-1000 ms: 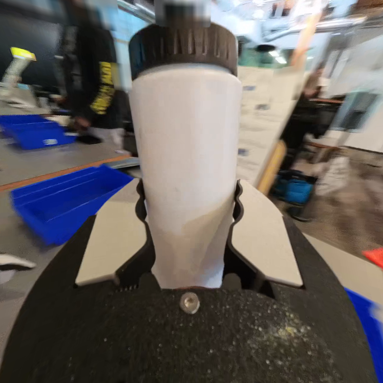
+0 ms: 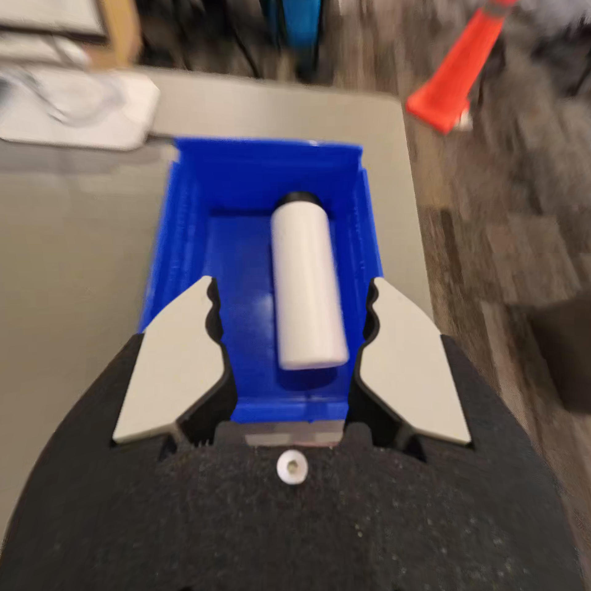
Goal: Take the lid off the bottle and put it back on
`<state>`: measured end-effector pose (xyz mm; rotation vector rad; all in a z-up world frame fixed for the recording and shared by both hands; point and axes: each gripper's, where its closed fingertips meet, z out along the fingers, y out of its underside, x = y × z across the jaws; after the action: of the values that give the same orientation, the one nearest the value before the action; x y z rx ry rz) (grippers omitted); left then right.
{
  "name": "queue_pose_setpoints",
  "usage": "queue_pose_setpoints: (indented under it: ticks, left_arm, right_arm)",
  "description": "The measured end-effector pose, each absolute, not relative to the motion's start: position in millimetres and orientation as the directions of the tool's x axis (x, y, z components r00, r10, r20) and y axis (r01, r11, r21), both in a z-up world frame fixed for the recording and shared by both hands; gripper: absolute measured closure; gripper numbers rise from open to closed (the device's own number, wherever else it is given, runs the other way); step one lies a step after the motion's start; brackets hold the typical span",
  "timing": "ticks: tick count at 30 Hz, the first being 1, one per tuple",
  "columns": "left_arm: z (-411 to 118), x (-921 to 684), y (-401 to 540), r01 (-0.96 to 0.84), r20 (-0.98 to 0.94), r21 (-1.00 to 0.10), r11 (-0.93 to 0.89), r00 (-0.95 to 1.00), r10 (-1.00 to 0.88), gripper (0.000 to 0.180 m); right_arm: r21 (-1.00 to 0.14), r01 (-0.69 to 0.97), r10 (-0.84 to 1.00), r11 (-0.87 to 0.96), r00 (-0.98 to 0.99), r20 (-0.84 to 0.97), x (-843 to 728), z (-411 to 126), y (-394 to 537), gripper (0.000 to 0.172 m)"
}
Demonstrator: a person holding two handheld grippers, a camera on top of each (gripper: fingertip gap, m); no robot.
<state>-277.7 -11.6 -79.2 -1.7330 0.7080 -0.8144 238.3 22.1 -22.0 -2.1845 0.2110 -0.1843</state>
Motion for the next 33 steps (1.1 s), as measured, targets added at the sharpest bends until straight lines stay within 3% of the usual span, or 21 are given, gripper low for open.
queue_pose_setpoints:
  ticks: [2, 5, 9, 12, 14, 17, 22, 33]
  left_arm:
    - [-76, -307, -16, -0.021, 0.191, -0.96, -0.278, 0.676, -0.711, 0.087]
    - [-82, -357, -24, 0.092, 0.251, -0.951, -0.294, 0.786, -0.566, 0.101]
    - [-85, -407, -29, 0.293, 0.409, -0.904, -0.312, 0.804, -0.431, 0.108]
    - [-64, -435, -24, 0.348, 0.401, -0.915, -0.202, 0.827, -0.395, 0.128]
    - [-61, -445, -19, 0.312, 0.35, -0.936, -0.16, 0.863, -0.365, 0.127]
    - [-78, -437, -11, 0.268, 0.348, -0.929, -0.254, 0.866, -0.359, 0.126]
    - [-93, -410, -5, 0.165, 0.278, -0.941, -0.297, 0.876, -0.395, 0.126]
    - [-96, -381, -4, 0.017, 0.158, -0.959, -0.282, 0.861, -0.484, 0.121]
  right_arm:
    - [-0.912, -0.095, -0.155, -0.4, 0.987, -0.035, 204, -12, -21, 0.097]
    - [-0.975, -0.168, 0.017, -0.148, 0.985, -0.173, 138, -34, -72, 0.099]
    - [-0.987, -0.047, 0.002, -0.15, 0.999, -0.048, 115, -80, -95, 0.095]
    - [-0.992, -0.022, -0.081, -0.127, 0.997, -0.011, 125, -92, -102, 0.102]
    - [-0.987, -0.067, -0.041, -0.144, 0.997, -0.062, 117, -93, -106, 0.103]
    - [-0.992, 0.005, -0.074, -0.123, 0.997, 0.014, 128, -90, -108, 0.115]
    - [-0.977, 0.08, -0.152, -0.197, 0.982, 0.111, 149, -103, -103, 0.114]
    - [-0.976, 0.052, -0.088, -0.211, 0.994, 0.071, 135, -107, -108, 0.12]
